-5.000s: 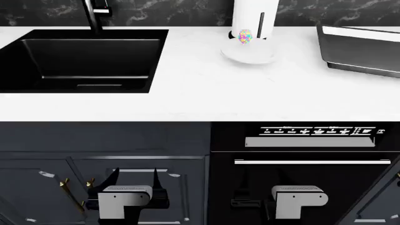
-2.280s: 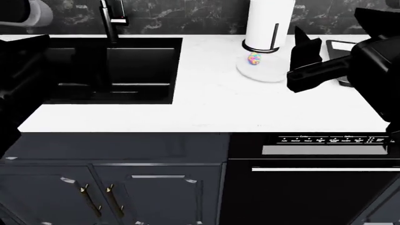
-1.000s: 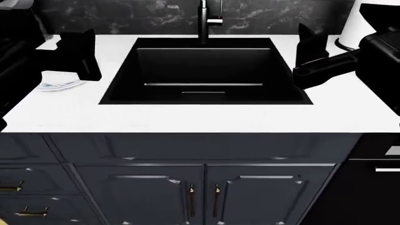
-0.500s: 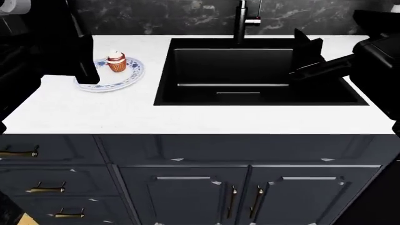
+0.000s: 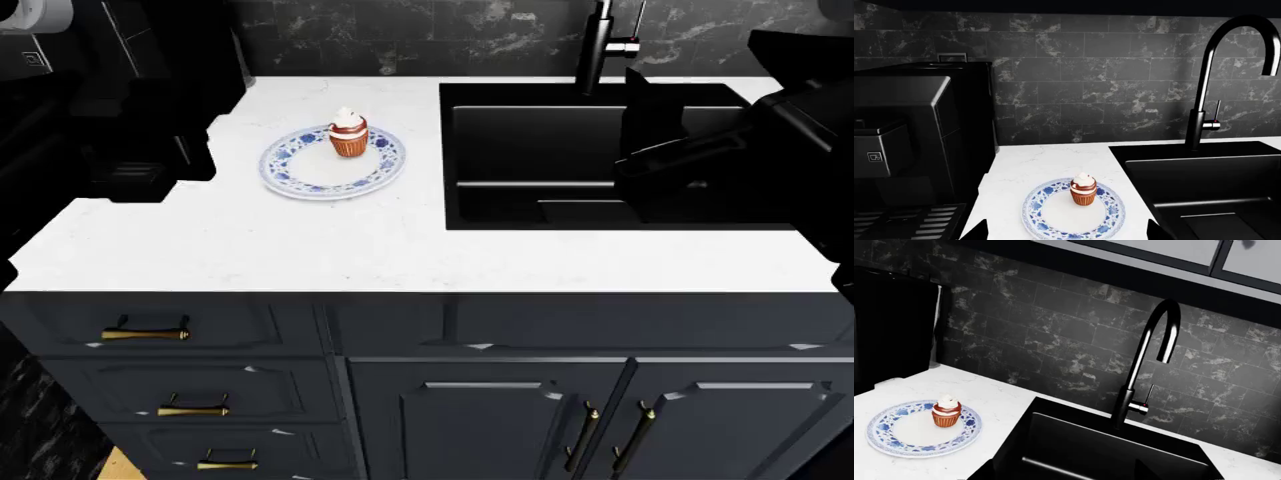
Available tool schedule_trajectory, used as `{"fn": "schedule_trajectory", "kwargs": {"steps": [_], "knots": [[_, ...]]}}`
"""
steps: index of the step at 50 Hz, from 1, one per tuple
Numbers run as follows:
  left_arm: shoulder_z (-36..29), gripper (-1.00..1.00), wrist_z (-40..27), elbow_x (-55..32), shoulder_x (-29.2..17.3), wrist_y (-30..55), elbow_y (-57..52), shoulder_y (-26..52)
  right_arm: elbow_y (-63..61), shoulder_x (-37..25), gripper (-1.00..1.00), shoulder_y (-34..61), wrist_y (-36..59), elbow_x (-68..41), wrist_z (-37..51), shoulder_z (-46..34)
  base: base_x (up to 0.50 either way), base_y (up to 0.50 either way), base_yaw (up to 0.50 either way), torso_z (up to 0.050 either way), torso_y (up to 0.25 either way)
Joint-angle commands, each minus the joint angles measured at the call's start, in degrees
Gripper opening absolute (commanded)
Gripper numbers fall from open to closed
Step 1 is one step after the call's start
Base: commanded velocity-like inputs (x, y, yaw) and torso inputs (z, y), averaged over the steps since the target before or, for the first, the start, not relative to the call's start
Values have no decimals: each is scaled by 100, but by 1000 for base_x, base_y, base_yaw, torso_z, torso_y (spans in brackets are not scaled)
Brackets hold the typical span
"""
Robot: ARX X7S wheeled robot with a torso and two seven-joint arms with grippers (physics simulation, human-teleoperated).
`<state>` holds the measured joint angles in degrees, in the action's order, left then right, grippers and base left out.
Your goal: Move the dessert items from the plate to the tray.
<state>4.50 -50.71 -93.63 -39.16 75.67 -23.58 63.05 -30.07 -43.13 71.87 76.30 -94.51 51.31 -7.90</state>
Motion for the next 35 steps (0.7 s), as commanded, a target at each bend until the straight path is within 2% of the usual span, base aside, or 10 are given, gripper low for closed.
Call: {"fn": "schedule_trajectory", "kwargs": {"steps": [1,11,19,35], "knots": [[-45,100,4,0,-27,-52,-9,-13,-20,-35,100,-97,-103,-4,-8,2,46,500,0,0,0],[-92,100,157,108,-59,-94,-9,-33,-15,-53,100,-160,-189,1,-16,6,44,407,0,0,0],[-102,100,168,85,-106,-125,-19,-39,17,-3,100,-132,-242,-112,-57,-36,91,41,0,0,0],[-237,100,-56,-113,-102,-164,-17,96,26,45,100,-12,-260,-242,-145,-169,367,1,0,0,0]]}}
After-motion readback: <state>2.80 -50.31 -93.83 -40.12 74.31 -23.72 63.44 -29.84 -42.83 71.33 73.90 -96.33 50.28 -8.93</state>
